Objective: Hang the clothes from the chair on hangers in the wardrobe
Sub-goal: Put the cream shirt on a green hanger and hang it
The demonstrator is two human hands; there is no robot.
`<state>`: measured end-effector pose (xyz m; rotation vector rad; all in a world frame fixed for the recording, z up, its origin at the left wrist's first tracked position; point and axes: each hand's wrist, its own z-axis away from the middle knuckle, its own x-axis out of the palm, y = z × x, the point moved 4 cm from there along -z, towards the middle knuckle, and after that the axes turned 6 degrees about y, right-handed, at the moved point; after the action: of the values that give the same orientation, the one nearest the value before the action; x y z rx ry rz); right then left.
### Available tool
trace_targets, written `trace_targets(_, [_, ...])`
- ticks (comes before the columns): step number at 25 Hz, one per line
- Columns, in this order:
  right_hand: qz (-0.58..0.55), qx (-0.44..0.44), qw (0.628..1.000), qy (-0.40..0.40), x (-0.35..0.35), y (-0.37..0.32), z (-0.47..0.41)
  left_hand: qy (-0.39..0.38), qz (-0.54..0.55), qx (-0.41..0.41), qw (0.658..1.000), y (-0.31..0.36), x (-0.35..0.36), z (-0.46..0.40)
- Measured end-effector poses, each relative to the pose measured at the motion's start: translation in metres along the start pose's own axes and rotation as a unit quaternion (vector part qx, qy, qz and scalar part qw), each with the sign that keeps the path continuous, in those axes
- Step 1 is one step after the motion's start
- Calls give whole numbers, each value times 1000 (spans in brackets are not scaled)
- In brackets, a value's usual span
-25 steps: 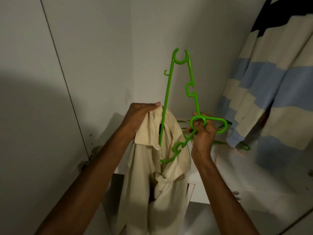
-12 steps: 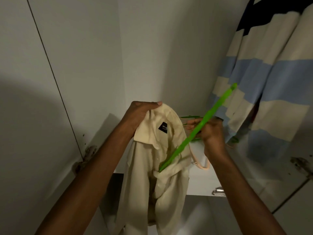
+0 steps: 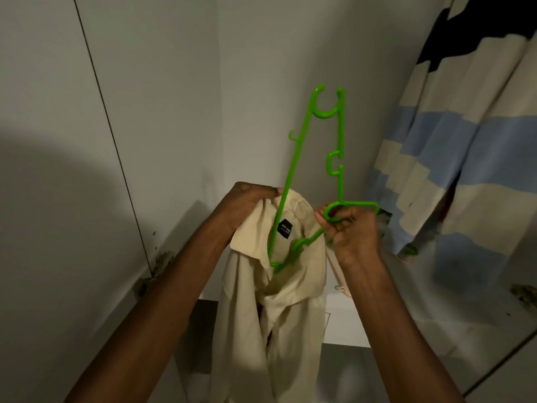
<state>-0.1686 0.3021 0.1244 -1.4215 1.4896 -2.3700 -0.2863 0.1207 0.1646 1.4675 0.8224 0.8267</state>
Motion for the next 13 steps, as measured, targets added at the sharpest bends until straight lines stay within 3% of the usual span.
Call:
trace_targets(5, [-1,-9,1000,-16,-12,-3,6,-28,63,-62,996,-9,-16,-6])
trace_targets(10, [115,-94,989,-2,-12,-10,13,-23,64,-56,996,-7,-15,-9])
trace_targets(13, [117,-132,984,8,-1,-8,21,-18,70,-42,997,-1,-8,-11])
